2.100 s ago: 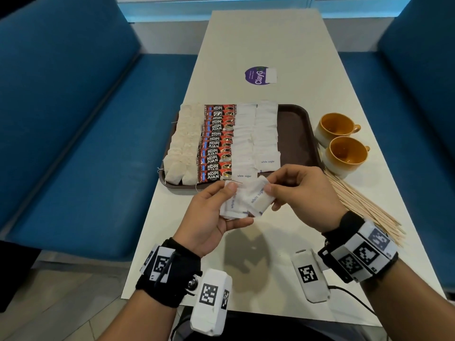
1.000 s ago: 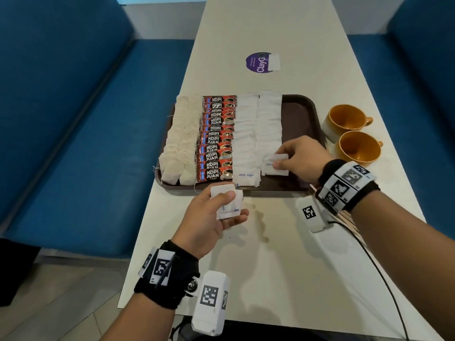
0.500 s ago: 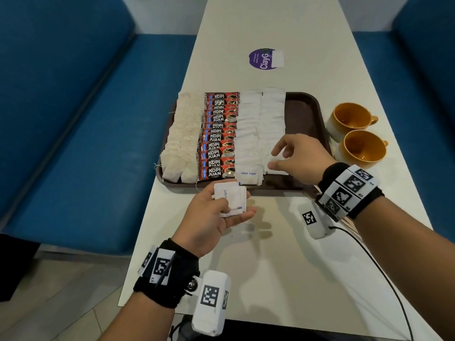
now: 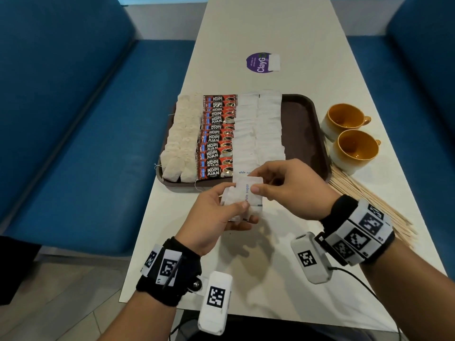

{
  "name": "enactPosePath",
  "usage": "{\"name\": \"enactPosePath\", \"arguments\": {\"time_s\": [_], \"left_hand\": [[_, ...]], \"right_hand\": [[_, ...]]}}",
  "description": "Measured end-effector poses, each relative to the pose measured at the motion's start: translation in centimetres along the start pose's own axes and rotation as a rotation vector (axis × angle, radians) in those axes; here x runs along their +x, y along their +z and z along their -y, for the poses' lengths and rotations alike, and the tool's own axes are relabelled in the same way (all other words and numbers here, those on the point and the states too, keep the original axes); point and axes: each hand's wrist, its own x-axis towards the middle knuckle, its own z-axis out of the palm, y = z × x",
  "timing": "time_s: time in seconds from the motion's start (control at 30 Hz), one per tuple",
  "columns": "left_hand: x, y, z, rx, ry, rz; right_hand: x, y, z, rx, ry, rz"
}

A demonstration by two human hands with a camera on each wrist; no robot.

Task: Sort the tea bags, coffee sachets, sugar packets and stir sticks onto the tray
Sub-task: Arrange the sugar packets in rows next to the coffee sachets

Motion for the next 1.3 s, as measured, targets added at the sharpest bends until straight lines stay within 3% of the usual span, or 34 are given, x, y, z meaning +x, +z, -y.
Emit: {"name": "enactPosePath", "arguments": {"time_s": [0.23, 0.43, 0.63, 0.97, 1.3], "left_hand": [[0.1, 0.0, -0.1, -0.069, 0.082, -0.160], [0.2, 0.1, -0.1, -0.194, 0.062, -0.114], [0.0, -0.5, 0.2, -0.235, 0.004, -0.094], [0.3, -1.0, 0.2, -0.263, -0.044, -0.113], [0.5, -1.2, 0.3, -0.263, -0.046, -0.105]], "right_hand": [[-1.6, 0.6, -0.7, 0.072, 0.049, 0.087], [-1.6, 0.4, -1.1, 0.091, 0.067, 0.050], [1.1, -2.8, -3.4, 0.063, 0.172, -0.209], [5.1, -2.8, -4.9, -0.288, 0.247, -0.140], [6.6, -2.5, -4.3, -0.251, 0.300, -0.170]]}}
